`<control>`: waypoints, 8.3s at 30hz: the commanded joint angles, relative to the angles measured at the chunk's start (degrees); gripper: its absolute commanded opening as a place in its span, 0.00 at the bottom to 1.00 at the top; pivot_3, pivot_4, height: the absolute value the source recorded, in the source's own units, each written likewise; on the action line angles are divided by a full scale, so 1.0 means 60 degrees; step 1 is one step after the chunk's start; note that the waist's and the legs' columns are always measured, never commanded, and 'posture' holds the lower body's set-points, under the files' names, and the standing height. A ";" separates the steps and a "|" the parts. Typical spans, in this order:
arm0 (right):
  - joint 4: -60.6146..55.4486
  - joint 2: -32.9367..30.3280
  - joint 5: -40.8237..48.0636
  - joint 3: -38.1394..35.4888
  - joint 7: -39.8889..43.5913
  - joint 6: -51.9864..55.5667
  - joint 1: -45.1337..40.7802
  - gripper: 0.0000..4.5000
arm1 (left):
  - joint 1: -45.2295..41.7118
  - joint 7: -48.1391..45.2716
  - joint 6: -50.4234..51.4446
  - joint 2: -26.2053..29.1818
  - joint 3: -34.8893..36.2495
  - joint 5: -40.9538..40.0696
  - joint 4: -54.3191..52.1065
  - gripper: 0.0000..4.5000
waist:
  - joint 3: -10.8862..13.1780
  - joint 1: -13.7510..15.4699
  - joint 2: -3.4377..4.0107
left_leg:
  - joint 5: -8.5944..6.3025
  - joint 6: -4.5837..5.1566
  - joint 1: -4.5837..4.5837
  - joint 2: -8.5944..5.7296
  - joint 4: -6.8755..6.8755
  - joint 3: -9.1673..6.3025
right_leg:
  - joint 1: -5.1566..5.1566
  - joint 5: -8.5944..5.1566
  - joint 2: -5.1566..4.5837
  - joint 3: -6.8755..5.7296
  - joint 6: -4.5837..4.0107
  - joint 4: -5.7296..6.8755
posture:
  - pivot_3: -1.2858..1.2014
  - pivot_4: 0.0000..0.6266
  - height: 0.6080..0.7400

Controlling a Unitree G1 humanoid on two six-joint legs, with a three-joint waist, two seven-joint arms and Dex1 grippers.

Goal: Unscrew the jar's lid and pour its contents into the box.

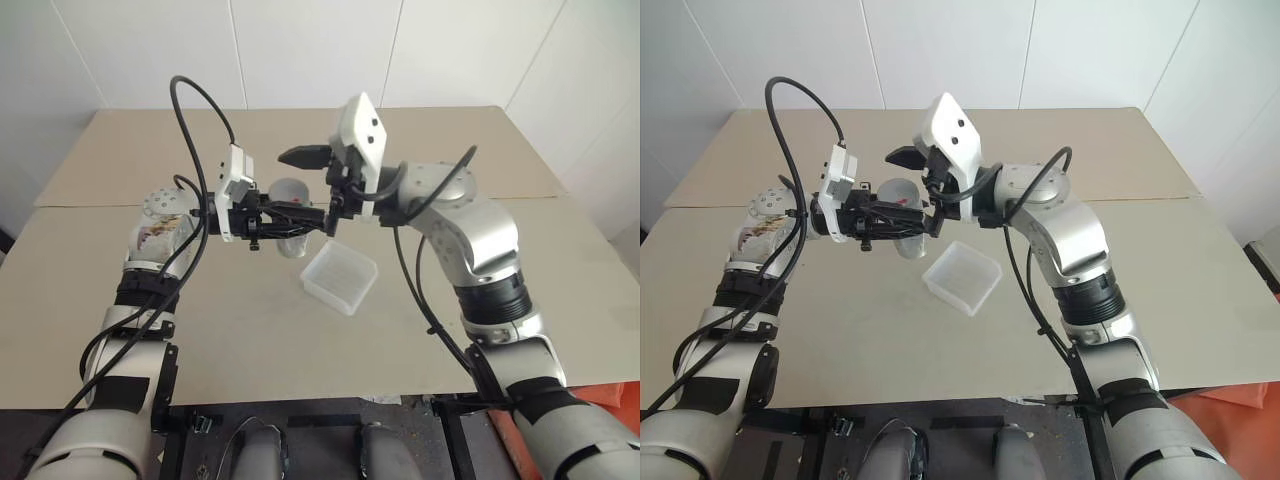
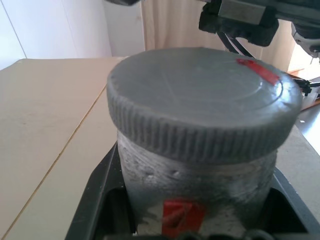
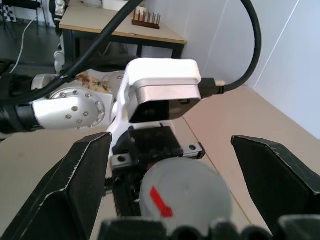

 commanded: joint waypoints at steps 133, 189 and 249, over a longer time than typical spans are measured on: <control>-0.0362 -0.0062 0.0471 0.0216 -0.0212 0.2055 -0.0757 0.99 | 0.0353 -0.0722 0.0024 0.0471 0.0314 -0.0428 -0.0681 0.44 | 0.0000 -0.0024 0.0000 | 0.0000 0.0001 0.0001 0.0001 -0.0001 -0.0002 | -0.0001 0.0000 0.0002 0.0001 0.0000 0.0002 | 0.52 0.24 1.00; -0.1936 -0.6311 0.3456 -0.2305 0.1955 0.6418 0.3406 1.00 | -0.2064 1.4697 -0.8786 -0.0264 -0.4493 1.1608 0.2184 0.44 | 0.0000 0.0474 -0.0002 | -0.0003 0.0005 0.0002 -0.0009 -0.0003 -0.0001 | 0.0043 0.0004 -0.0001 0.0003 0.0004 -0.0120 | 0.52 0.24 1.00; -0.1265 -0.4474 0.3837 -0.2174 0.0505 0.4996 0.2079 1.00 | 0.4102 1.0731 0.1617 -0.1757 0.0648 0.0951 -0.4405 0.44 | -0.0006 0.0247 0.0008 | -0.0003 0.0005 -0.0001 -0.0021 0.0028 -0.0037 | 0.0030 0.0000 -0.0019 0.0001 0.0013 -0.0007 | 0.52 0.24 1.00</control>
